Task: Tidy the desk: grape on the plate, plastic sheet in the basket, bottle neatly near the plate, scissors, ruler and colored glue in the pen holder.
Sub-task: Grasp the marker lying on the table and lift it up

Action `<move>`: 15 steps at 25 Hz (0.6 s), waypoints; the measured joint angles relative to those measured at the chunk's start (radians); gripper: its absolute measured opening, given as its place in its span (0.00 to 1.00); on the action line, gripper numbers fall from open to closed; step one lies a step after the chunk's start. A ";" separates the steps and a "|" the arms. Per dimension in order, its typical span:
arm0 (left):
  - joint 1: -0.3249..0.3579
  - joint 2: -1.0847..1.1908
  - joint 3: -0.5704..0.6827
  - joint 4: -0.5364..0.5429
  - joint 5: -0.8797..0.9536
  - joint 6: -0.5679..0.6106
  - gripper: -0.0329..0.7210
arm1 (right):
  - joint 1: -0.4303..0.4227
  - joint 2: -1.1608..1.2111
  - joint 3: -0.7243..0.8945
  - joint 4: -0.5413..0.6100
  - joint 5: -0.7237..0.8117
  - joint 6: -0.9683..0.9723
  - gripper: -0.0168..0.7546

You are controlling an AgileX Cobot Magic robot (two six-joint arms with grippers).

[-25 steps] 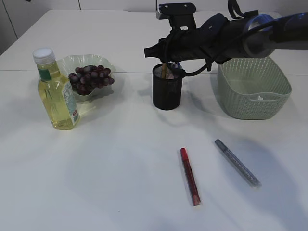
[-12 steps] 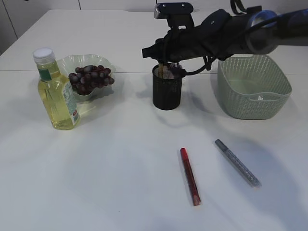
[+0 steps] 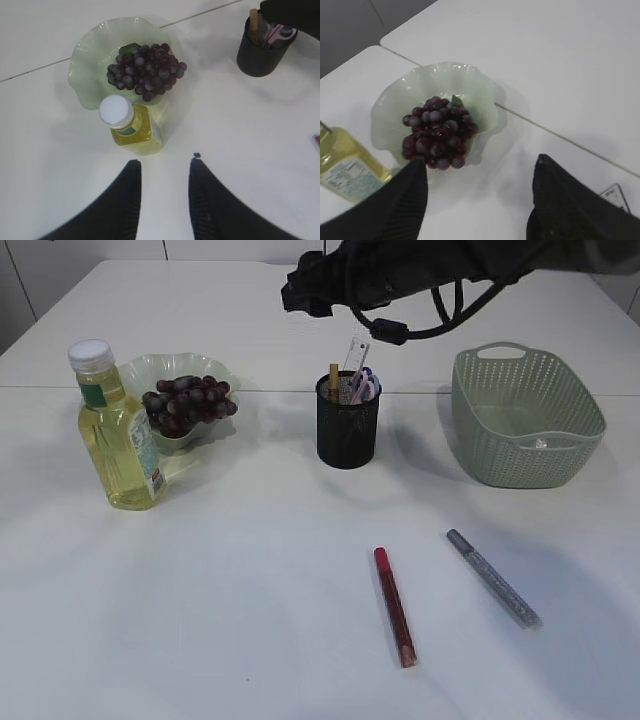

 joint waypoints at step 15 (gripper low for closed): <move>0.000 0.000 0.000 0.005 0.002 0.000 0.36 | -0.076 -0.044 0.000 -0.450 0.663 0.410 0.70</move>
